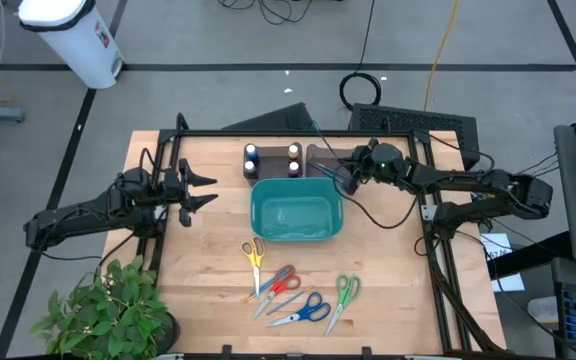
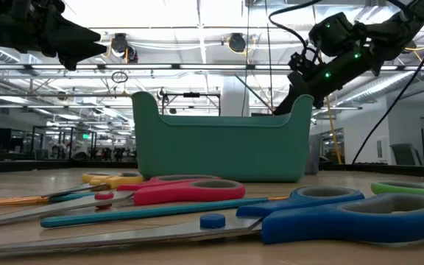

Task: Pick & Place Paint Supplies
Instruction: Put the blue paint brush into the right black bin

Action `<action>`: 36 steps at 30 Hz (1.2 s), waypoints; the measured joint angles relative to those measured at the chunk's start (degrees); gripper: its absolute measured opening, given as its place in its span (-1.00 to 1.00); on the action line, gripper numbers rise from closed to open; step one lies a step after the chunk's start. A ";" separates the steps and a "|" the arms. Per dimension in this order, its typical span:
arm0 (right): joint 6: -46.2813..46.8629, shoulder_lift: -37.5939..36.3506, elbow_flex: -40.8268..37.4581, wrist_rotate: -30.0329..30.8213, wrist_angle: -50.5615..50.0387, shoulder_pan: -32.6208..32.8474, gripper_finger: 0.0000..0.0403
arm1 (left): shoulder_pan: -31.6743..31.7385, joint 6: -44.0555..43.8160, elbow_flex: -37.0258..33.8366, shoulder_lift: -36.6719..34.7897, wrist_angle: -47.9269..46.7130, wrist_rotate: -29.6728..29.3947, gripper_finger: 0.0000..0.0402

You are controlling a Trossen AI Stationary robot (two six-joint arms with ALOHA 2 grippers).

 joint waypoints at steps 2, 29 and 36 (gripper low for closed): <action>-0.03 0.00 0.00 -0.11 -1.09 -0.44 -1.00 | 0.01 0.00 0.00 0.01 -0.02 0.02 0.03; -2.83 -0.02 3.59 -10.08 -22.14 -5.46 -1.00 | 0.00 0.00 0.00 0.00 -0.01 0.01 0.03; -4.00 -0.02 12.37 -10.27 -36.90 -5.46 -1.00 | 0.00 0.00 0.00 0.01 0.00 0.02 0.03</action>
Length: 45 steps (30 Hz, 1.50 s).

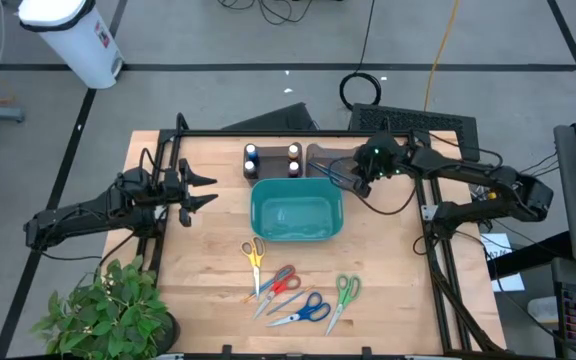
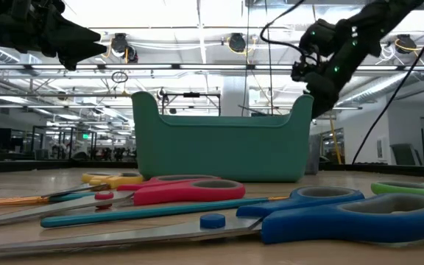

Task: Pick & Place Paint Supplies
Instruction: Put the blue paint brush into the right black bin

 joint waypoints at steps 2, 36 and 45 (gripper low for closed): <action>-0.65 0.00 2.61 0.02 -4.04 0.01 -1.00 | 0.02 0.00 0.00 0.01 -0.02 -0.02 0.03; -3.63 14.89 21.15 1.90 -27.20 0.03 -1.00 | -0.02 0.00 0.00 0.01 0.00 -0.02 0.03; -5.67 18.71 21.15 3.69 -26.82 0.05 -1.00 | -0.02 0.00 0.00 -0.01 -0.02 -0.02 0.03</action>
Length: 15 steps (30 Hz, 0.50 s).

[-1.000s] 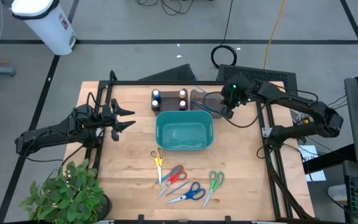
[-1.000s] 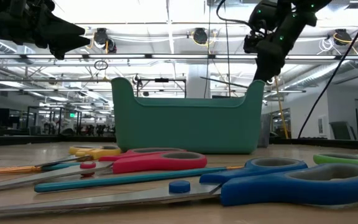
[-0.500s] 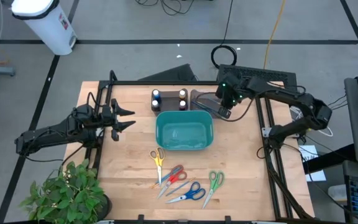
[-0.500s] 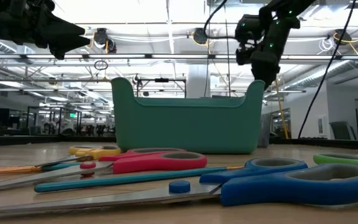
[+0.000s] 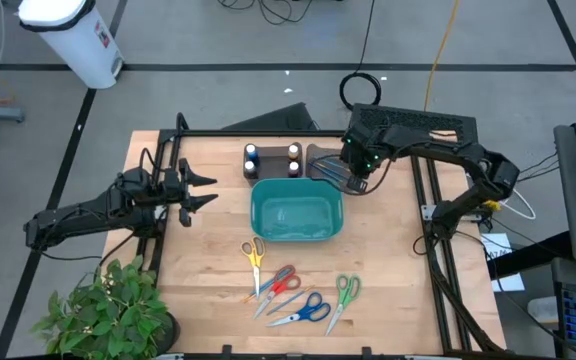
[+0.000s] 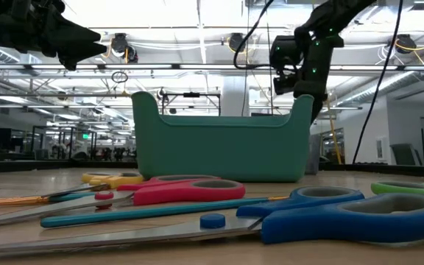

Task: Pick & Place Paint Supplies
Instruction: Put the blue paint brush into the right black bin

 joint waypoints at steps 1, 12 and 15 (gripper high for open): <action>-0.02 0.23 0.00 0.82 0.00 0.00 -1.00 | 0.00 0.00 0.00 0.02 0.00 0.00 0.03; 1.00 0.88 -3.69 0.90 5.01 0.00 -1.00 | 0.00 0.00 0.00 0.00 0.02 0.00 0.03; 1.06 0.83 -4.25 0.90 5.27 0.00 -1.00 | 0.00 0.00 0.01 0.00 0.02 0.00 0.03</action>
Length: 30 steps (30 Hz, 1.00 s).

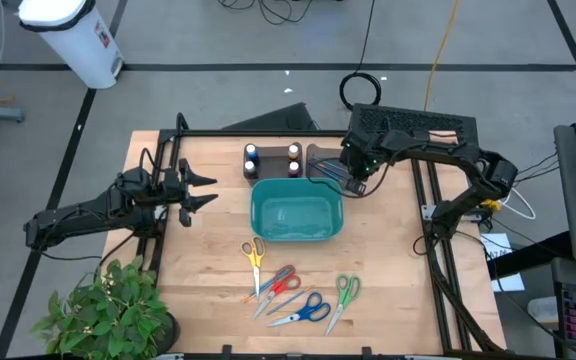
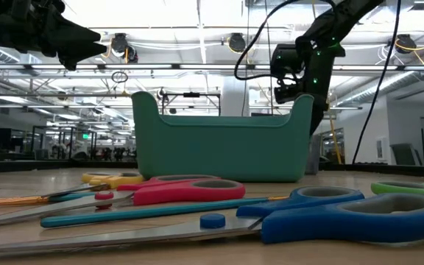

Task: Pick & Place Paint Supplies
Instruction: Put the blue paint brush into the right black bin

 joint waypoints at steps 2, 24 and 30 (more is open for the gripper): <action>0.80 0.00 -0.41 0.00 0.73 0.00 -1.00 | 0.00 0.00 -0.01 0.01 -0.02 0.00 0.03; 1.56 0.00 -2.20 -0.02 3.17 0.00 -1.00 | 0.00 0.00 -0.01 0.01 -0.01 0.00 0.03; 1.56 0.00 -2.20 -0.04 3.80 0.00 -1.00 | 0.00 0.00 -0.01 0.00 0.00 0.00 0.03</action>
